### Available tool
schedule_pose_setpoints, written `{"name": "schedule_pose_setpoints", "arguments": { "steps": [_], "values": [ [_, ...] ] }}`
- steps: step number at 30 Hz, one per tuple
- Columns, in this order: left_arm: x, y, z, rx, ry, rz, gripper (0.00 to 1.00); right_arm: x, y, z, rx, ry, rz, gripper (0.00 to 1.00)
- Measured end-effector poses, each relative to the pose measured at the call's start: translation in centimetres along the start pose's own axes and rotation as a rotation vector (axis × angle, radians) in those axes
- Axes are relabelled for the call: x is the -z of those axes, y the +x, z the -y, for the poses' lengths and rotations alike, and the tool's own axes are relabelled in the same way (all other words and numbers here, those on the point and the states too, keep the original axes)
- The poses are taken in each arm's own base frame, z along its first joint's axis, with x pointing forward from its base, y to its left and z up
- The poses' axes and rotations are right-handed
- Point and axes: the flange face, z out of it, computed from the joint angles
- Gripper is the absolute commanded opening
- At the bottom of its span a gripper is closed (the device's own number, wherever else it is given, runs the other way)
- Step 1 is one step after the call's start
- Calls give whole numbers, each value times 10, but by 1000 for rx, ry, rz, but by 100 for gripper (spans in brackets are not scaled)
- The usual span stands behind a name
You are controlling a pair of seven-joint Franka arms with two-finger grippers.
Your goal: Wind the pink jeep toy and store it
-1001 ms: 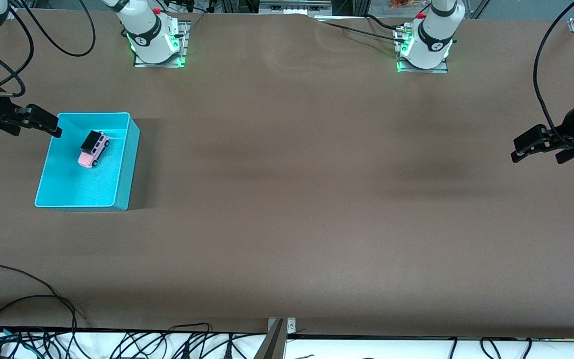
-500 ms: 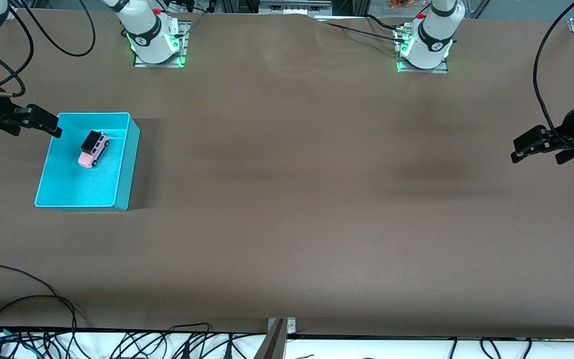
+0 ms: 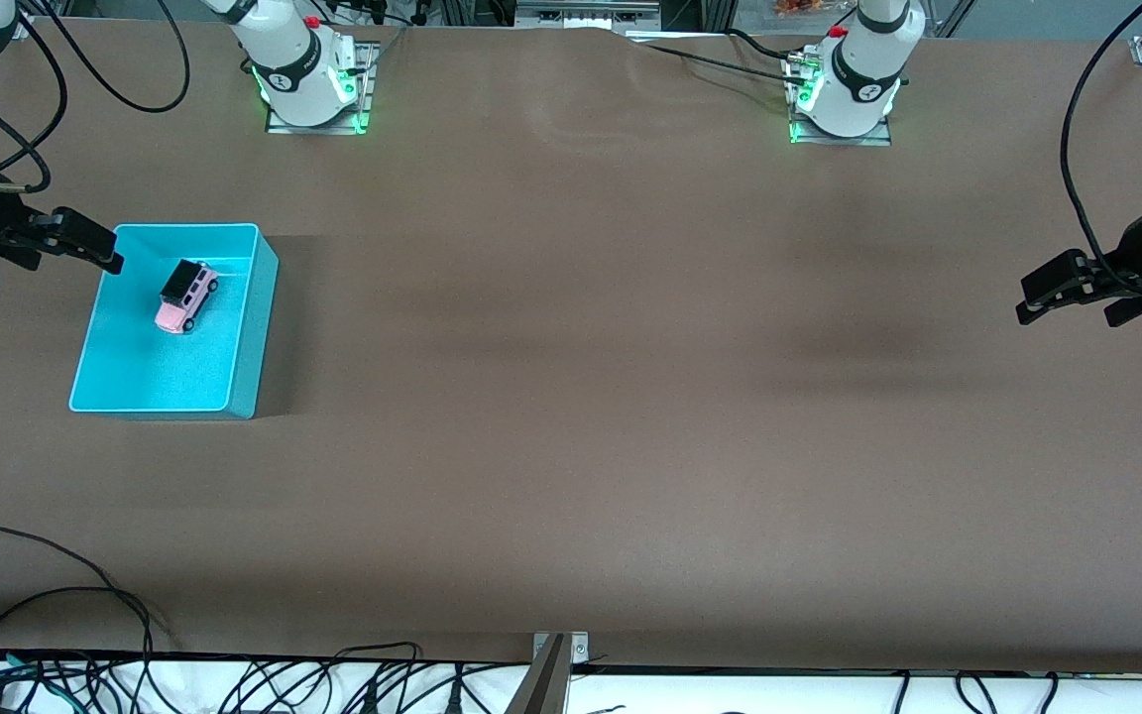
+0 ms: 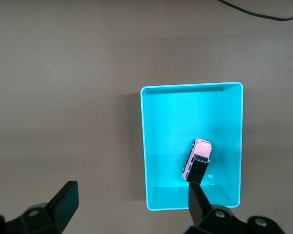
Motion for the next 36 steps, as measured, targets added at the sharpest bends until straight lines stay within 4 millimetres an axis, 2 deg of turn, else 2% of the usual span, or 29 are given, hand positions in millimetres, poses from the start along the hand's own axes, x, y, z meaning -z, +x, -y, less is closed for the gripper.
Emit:
{"name": "schedule_pose_setpoints", "arguments": {
  "steps": [36],
  "values": [
    [0, 0, -3, -5, -1, 0, 100, 1, 1, -1, 67, 0, -13, 100]
  ]
}}
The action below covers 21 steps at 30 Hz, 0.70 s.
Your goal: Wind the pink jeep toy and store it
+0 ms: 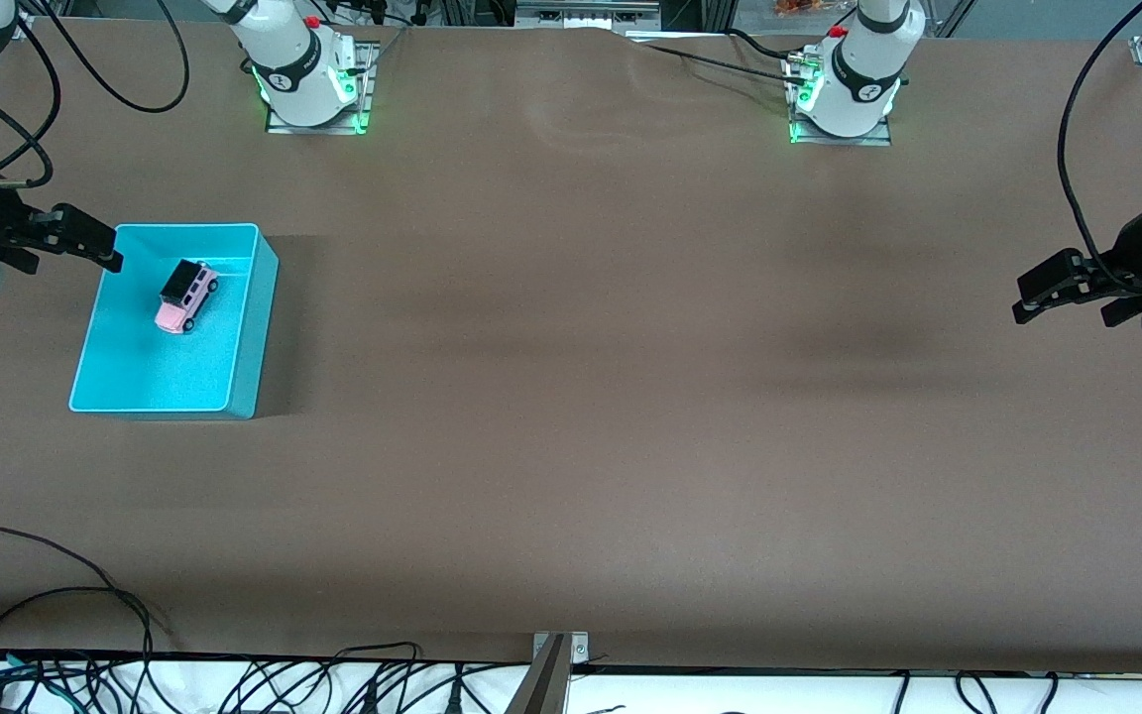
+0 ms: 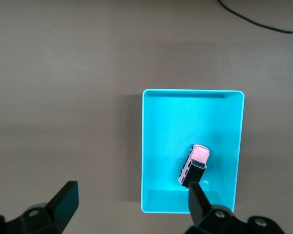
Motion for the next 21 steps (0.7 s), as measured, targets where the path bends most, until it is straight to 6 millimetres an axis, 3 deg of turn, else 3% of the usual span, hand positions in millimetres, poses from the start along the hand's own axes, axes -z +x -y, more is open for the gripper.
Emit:
{"name": "schedule_pose_setpoints", "arguments": {
  "steps": [21],
  "values": [
    [0, 0, 0, 0, 0, 0, 100, 1, 0, -8, -11, -1, -6, 100]
  ]
}}
